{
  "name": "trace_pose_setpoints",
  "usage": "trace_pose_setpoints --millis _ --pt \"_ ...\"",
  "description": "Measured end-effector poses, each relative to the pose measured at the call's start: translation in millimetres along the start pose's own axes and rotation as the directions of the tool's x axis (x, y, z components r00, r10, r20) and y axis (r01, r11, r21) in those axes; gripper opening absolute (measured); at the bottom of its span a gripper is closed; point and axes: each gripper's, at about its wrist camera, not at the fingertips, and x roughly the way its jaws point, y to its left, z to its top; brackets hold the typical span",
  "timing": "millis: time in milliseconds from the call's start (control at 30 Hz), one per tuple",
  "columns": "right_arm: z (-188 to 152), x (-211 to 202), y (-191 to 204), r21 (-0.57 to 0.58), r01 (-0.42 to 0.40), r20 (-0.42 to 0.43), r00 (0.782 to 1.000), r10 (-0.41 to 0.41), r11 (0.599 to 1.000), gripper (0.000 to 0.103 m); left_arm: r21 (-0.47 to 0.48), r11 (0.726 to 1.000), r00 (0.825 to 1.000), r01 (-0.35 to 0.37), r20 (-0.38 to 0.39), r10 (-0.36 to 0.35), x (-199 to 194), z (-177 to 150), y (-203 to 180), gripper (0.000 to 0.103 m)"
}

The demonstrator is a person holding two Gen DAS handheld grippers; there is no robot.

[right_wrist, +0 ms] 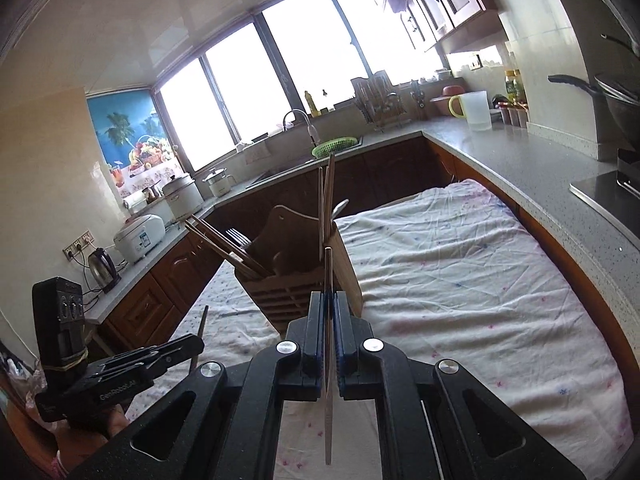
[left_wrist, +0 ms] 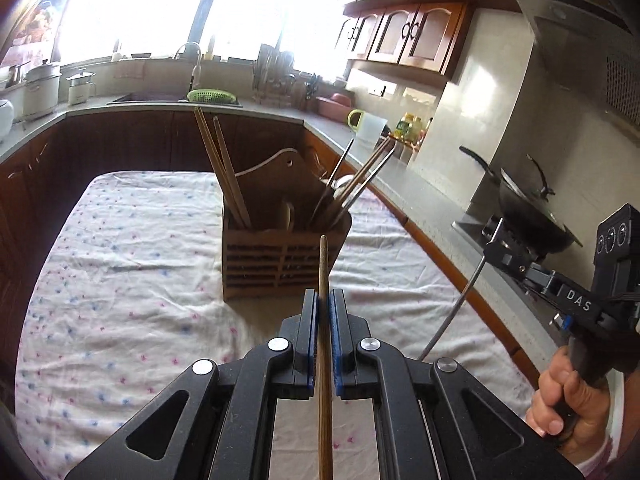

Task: Organize utensils
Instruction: 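Lift both chopsticks and lower them into the wooden holder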

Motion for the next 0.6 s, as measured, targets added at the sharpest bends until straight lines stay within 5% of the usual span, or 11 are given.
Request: trace_pose_setpoints --millis 600 --pt "49.3 5.5 39.1 -0.075 -0.065 0.112 0.991 0.073 0.995 0.004 0.0 1.0 0.994 0.011 0.107 -0.011 -24.2 35.6 16.2 0.004"
